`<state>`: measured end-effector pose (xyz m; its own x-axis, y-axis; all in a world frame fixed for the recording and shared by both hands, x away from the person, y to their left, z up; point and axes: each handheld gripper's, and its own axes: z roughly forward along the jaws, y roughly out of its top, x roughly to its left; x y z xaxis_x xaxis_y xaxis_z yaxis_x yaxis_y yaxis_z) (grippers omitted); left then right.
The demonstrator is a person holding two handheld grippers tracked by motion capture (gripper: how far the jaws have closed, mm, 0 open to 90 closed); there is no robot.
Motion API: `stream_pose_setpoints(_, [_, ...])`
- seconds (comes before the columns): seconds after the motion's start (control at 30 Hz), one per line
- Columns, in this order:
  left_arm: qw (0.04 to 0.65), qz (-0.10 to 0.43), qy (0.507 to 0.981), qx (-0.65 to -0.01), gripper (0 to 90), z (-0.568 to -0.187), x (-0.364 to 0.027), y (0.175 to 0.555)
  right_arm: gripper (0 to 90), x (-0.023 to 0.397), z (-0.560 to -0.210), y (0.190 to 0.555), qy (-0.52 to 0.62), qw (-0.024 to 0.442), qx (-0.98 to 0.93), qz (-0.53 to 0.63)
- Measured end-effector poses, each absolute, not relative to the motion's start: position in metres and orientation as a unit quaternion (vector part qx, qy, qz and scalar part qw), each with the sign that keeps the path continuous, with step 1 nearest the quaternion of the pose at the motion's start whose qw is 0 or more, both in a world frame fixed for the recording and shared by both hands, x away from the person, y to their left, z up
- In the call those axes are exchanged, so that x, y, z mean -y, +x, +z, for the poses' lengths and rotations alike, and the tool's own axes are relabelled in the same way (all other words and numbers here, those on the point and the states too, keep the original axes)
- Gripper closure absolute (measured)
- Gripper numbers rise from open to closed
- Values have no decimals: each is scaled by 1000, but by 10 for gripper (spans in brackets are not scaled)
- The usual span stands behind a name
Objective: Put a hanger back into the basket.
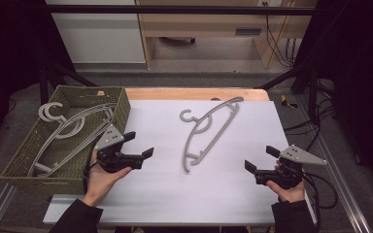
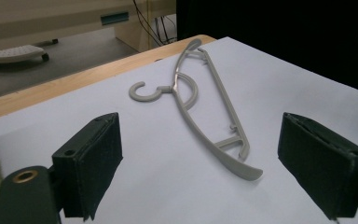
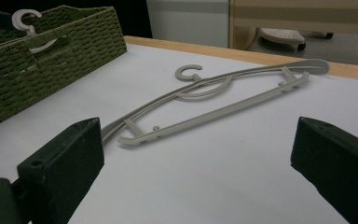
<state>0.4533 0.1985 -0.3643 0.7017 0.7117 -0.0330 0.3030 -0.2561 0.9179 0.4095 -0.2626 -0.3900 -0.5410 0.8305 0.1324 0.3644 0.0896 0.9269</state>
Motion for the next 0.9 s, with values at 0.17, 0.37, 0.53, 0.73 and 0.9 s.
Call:
stream_pose_setpoints(0.17, [501,191,776,-332,149,-374,-175,465,29,263,-390,409,425,221,-703,526])
stream_pose_setpoints(0.37, [492,181,781,-339,179,-383,-156,479,29,262,-390,409,422,220,-705,526])
stream_pose_setpoints(0.53, [482,179,783,-349,210,-391,-144,490,30,261,-391,411,422,218,-705,527])
stream_pose_setpoints(0.73, [464,175,792,-357,244,-402,-126,503,30,260,-391,412,420,216,-705,528])
stream_pose_setpoints(0.9, [457,168,794,-364,285,-411,-112,511,30,260,-392,412,418,215,-707,528])
